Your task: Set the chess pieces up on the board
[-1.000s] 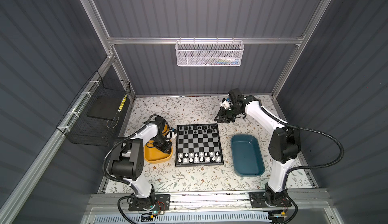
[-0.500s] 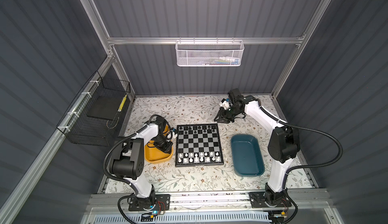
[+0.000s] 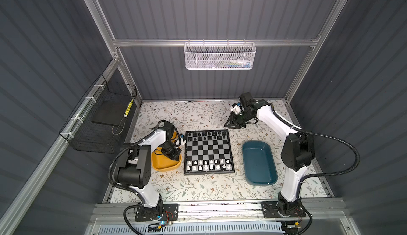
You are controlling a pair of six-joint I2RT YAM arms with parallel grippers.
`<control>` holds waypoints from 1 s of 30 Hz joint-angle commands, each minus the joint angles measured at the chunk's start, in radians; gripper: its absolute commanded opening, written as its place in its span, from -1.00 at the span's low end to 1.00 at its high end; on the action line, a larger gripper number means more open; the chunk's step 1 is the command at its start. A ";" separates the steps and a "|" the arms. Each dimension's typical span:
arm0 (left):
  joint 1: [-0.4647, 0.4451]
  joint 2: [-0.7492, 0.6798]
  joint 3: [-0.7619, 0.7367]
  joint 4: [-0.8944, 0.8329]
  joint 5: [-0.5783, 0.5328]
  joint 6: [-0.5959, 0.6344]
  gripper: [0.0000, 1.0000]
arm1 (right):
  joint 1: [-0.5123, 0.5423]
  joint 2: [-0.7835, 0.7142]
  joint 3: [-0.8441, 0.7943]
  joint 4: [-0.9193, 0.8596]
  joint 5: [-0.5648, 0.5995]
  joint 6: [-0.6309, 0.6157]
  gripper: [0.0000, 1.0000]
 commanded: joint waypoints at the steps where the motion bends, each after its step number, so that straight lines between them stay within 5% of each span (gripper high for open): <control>1: -0.006 0.010 0.020 -0.004 0.016 -0.005 -0.66 | 0.008 0.008 0.023 -0.022 -0.015 -0.018 -0.44; 30: -0.006 -0.033 0.049 -0.056 -0.042 0.039 -0.94 | 0.008 0.016 0.024 -0.015 -0.022 -0.018 -0.44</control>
